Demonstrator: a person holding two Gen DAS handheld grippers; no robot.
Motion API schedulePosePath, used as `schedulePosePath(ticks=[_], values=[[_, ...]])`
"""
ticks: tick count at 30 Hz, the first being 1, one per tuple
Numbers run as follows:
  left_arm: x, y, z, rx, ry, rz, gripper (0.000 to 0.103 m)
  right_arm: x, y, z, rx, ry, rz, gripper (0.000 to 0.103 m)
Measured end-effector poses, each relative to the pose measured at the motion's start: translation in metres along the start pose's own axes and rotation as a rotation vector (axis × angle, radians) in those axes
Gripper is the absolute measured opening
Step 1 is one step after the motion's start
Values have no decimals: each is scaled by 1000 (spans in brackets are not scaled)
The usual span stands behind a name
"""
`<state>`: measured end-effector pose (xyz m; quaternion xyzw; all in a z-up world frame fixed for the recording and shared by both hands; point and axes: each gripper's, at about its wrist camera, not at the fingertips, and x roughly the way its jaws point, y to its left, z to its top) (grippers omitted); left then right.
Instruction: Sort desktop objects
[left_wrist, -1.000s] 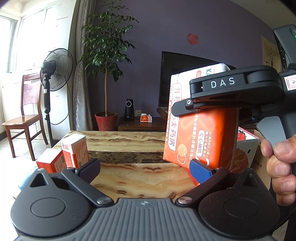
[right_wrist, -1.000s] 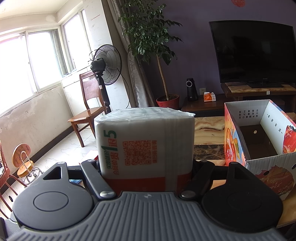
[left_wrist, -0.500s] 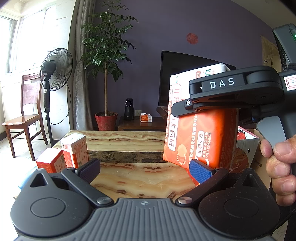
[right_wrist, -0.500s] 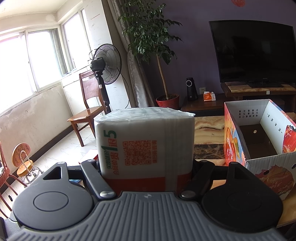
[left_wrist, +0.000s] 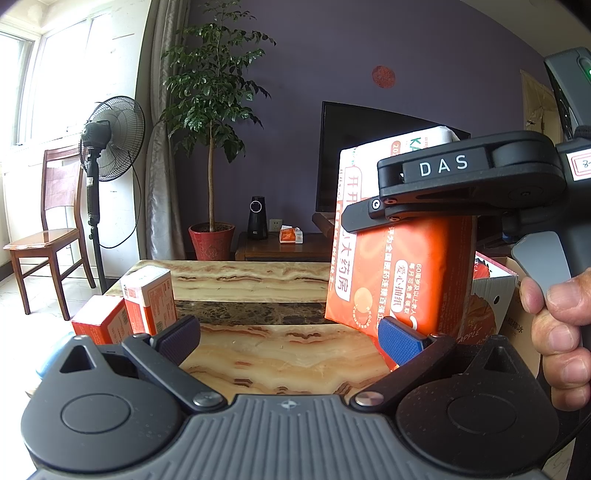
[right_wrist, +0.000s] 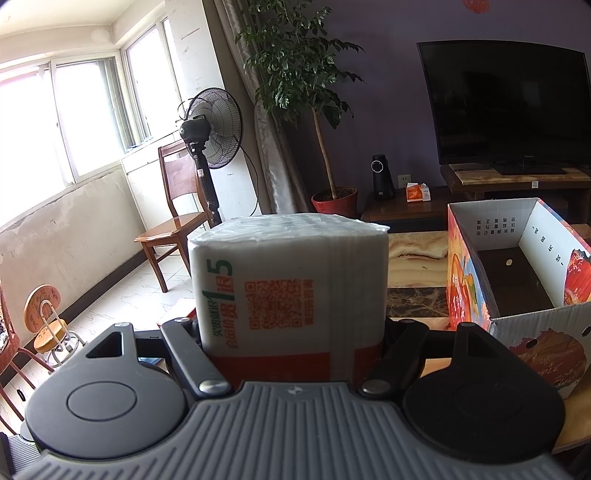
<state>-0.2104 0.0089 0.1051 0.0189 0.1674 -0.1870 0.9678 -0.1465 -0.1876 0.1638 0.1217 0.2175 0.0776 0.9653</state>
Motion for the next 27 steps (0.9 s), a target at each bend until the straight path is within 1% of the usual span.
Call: schedulePosePath(ticks=[27], values=[[1, -1, 0, -1, 1, 0, 102, 0, 1, -1, -1, 5, -2, 77]])
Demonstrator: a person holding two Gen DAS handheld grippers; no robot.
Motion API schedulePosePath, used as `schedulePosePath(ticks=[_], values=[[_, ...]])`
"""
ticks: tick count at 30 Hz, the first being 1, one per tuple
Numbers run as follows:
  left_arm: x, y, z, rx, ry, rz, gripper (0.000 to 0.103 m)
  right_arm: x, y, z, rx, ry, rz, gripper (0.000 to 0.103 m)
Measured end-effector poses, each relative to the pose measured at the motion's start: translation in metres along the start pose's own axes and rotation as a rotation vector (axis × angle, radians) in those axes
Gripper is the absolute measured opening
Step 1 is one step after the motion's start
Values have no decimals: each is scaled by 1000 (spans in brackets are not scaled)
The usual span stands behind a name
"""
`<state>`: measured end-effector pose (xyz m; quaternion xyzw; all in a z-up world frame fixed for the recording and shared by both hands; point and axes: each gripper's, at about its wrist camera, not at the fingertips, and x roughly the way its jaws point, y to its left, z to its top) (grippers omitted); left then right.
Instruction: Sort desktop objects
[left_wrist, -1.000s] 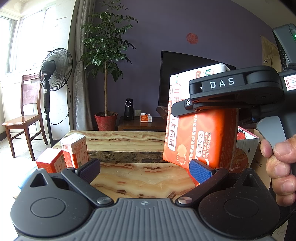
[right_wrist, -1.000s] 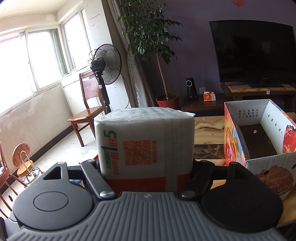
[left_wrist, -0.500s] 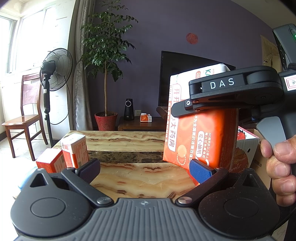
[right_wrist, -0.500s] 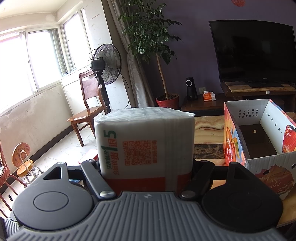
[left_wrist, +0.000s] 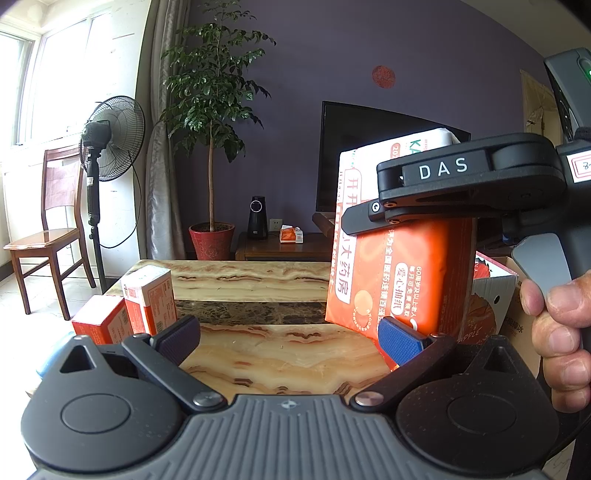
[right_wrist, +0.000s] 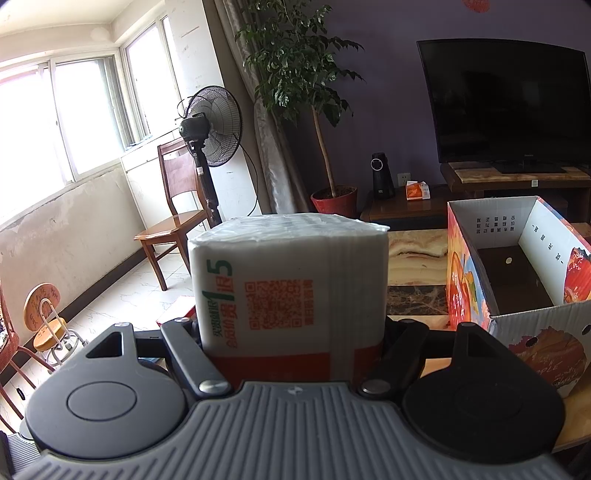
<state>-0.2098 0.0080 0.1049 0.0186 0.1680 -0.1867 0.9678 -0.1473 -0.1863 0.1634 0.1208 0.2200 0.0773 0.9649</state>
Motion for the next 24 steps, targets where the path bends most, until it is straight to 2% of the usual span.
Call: schedulePosePath(ticks=[24], values=[[0, 0, -1, -1, 5, -1, 102, 4, -3, 2, -4, 9, -2, 77]])
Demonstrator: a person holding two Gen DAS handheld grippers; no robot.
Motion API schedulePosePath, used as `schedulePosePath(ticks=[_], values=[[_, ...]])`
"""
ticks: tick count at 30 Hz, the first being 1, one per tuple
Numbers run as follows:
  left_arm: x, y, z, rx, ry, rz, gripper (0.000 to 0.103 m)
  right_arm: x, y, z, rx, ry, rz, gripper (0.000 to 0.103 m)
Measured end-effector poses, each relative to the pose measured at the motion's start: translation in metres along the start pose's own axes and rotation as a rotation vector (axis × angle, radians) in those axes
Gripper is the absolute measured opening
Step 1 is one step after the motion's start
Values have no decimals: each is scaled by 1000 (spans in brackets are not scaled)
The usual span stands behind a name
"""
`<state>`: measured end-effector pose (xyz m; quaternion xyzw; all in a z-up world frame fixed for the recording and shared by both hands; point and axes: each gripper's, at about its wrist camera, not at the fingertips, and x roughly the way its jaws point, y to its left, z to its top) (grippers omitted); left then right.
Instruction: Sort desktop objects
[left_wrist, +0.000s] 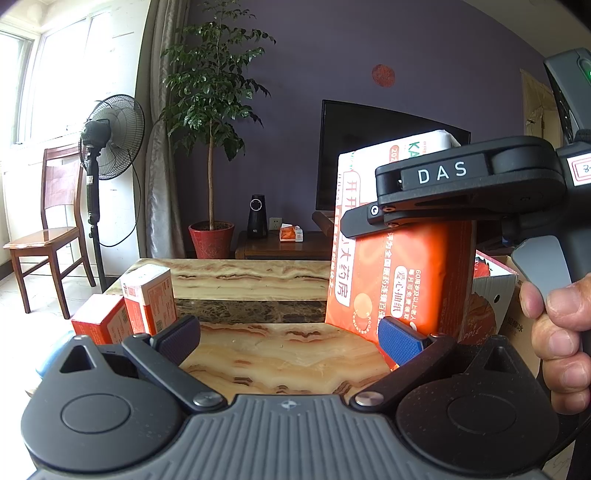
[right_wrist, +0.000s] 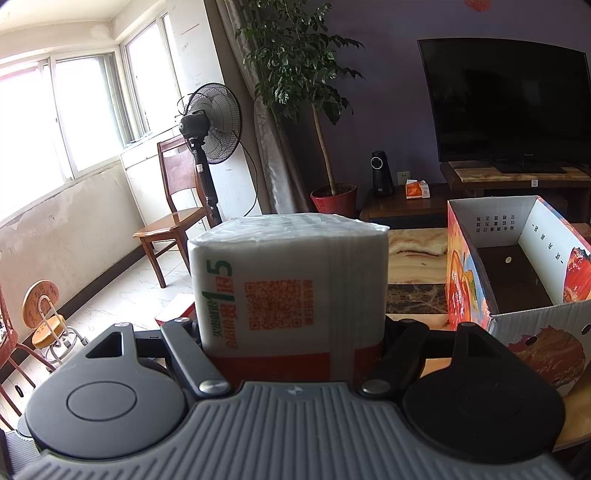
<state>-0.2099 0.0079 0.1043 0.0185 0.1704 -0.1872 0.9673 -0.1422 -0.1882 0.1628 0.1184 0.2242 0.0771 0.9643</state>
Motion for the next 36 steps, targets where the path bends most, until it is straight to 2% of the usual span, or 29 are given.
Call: schedulePosePath(ticks=[36], values=[[4, -2, -1, 13, 20, 7, 102, -2, -5, 1, 9, -29, -16, 77]])
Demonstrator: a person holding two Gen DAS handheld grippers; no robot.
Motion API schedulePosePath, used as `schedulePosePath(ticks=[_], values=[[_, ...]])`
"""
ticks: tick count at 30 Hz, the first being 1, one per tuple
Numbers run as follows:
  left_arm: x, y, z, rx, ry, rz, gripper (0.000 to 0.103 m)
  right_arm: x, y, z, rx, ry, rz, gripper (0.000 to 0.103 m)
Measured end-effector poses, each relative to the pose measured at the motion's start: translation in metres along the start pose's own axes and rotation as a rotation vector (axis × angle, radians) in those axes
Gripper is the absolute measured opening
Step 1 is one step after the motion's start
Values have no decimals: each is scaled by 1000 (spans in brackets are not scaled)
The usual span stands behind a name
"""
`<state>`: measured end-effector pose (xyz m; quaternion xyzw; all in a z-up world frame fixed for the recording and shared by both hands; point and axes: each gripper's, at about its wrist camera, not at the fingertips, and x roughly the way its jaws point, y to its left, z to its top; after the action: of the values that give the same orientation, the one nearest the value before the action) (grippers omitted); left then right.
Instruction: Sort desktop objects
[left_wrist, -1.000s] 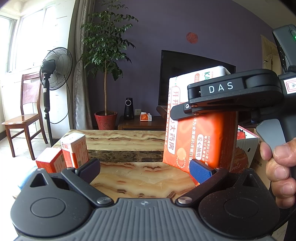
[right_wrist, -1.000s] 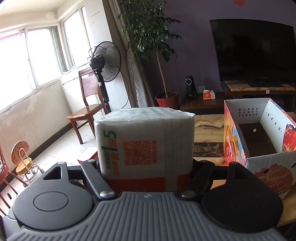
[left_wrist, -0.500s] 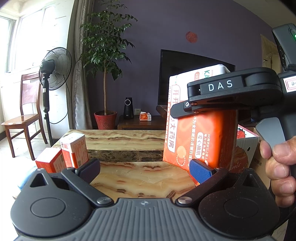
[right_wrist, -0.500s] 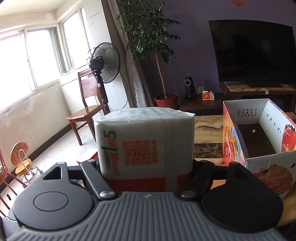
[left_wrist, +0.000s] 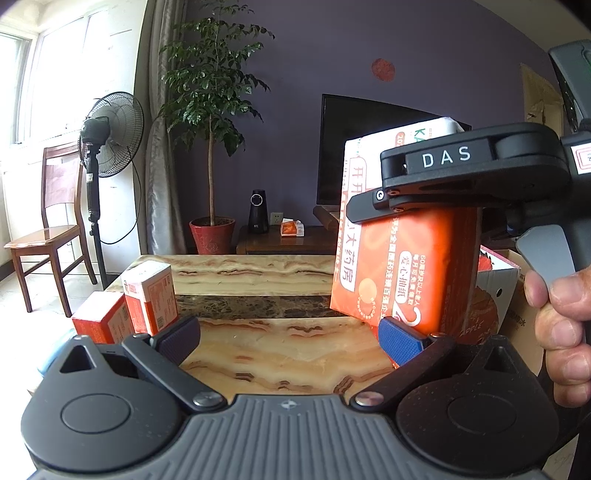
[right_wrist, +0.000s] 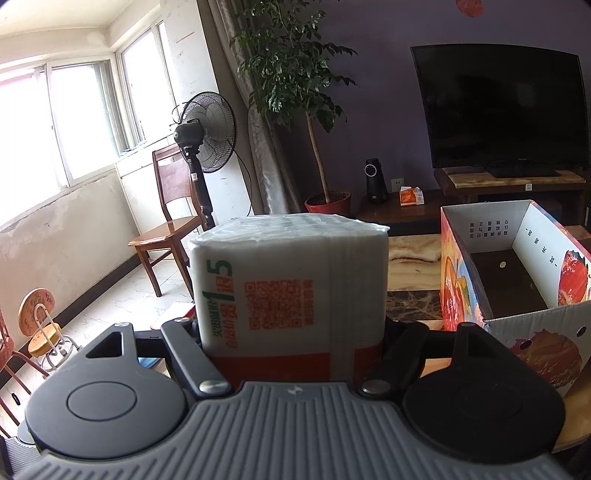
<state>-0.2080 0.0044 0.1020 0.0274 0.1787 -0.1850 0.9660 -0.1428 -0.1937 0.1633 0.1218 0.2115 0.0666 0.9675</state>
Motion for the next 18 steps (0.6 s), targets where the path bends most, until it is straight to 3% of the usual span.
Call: schedulePosePath(ticks=[18], values=[[5, -2, 0, 10, 36, 12, 102, -2, 5, -2, -10, -1, -2, 77]])
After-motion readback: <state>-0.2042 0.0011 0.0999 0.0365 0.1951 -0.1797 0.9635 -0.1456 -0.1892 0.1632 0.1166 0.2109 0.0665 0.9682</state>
